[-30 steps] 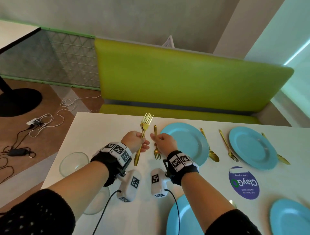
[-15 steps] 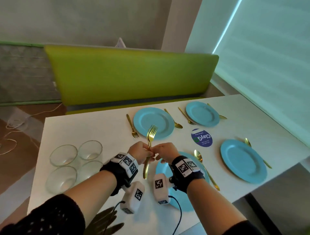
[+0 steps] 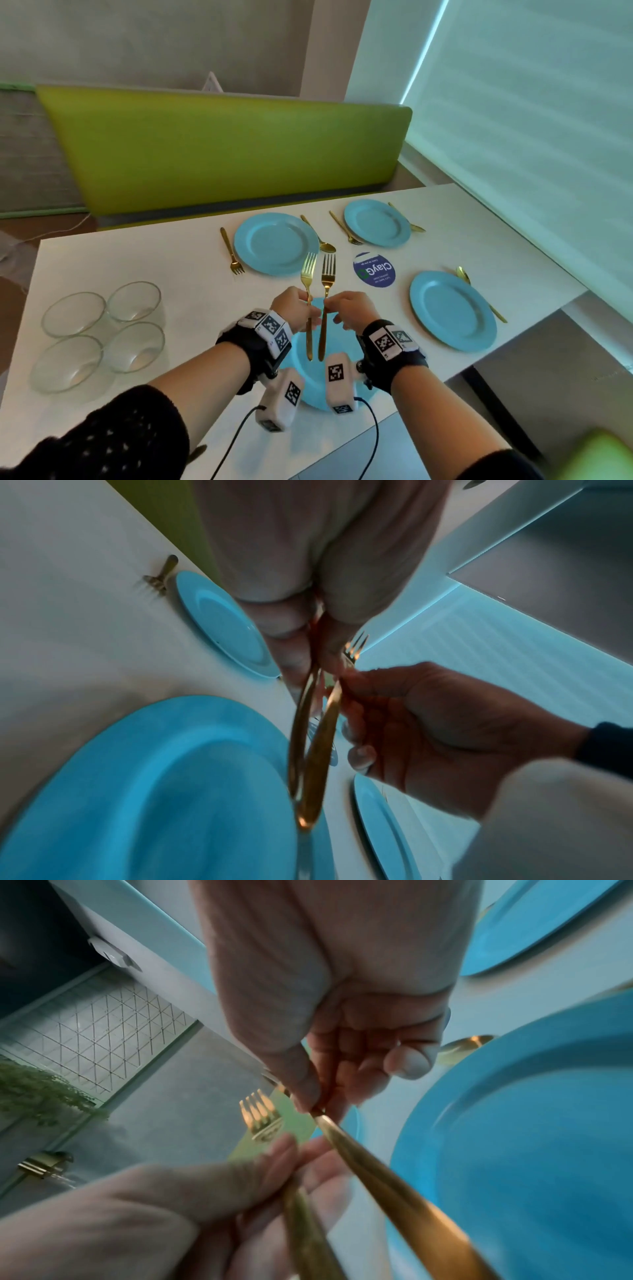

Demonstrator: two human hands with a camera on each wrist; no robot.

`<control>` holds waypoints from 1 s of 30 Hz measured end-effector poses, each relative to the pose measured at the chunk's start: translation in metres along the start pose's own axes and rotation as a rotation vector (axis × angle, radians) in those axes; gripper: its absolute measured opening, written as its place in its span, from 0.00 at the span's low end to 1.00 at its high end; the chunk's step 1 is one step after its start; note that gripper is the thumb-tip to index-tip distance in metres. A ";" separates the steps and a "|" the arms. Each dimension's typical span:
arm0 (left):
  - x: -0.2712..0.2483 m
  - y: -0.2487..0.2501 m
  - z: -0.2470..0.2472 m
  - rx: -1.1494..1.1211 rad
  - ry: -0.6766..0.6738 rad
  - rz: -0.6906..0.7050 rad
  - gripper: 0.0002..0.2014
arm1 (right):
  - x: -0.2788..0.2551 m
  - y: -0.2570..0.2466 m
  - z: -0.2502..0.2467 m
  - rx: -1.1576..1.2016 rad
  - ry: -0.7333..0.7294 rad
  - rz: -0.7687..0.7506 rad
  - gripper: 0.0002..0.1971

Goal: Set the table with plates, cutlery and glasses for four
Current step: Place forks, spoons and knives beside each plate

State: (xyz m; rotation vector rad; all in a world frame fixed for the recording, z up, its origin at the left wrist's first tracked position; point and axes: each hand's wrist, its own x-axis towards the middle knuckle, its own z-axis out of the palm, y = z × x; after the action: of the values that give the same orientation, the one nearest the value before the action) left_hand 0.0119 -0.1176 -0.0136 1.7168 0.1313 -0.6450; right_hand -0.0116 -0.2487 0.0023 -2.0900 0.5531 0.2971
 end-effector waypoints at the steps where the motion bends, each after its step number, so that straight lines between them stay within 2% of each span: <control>1: 0.005 0.002 0.005 -0.035 0.026 -0.018 0.10 | 0.006 0.005 -0.009 -0.030 0.012 -0.013 0.12; 7: 0.030 0.014 0.024 -0.116 0.060 -0.044 0.10 | 0.048 0.048 -0.072 -0.286 0.068 0.045 0.17; 9: 0.039 0.014 0.031 -0.099 0.078 -0.048 0.09 | 0.062 0.066 -0.089 -0.388 0.069 0.076 0.15; 11: 0.045 0.014 0.036 -0.075 0.086 -0.052 0.06 | 0.075 0.083 -0.100 -0.475 0.076 0.103 0.10; 17: 0.057 0.017 0.047 -0.043 0.128 -0.056 0.04 | 0.095 0.115 -0.113 -0.683 0.054 0.111 0.15; 20: 0.058 0.018 0.053 -0.041 0.160 -0.056 0.09 | 0.103 0.124 -0.114 -0.723 0.035 0.117 0.15; 23: 0.062 0.020 0.059 -0.043 0.175 -0.057 0.07 | 0.110 0.130 -0.115 -0.729 0.038 0.118 0.14; 27: 0.065 0.022 0.066 -0.047 0.182 -0.054 0.06 | 0.115 0.137 -0.111 -0.713 0.094 0.131 0.15; 30: 0.066 0.025 0.070 -0.054 0.178 -0.057 0.10 | 0.118 0.143 -0.109 -0.661 0.145 0.149 0.14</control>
State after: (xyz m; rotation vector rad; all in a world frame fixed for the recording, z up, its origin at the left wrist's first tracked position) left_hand 0.0535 -0.2059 -0.0317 1.7217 0.3213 -0.5251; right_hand 0.0207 -0.4396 -0.0913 -2.7275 0.7736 0.4635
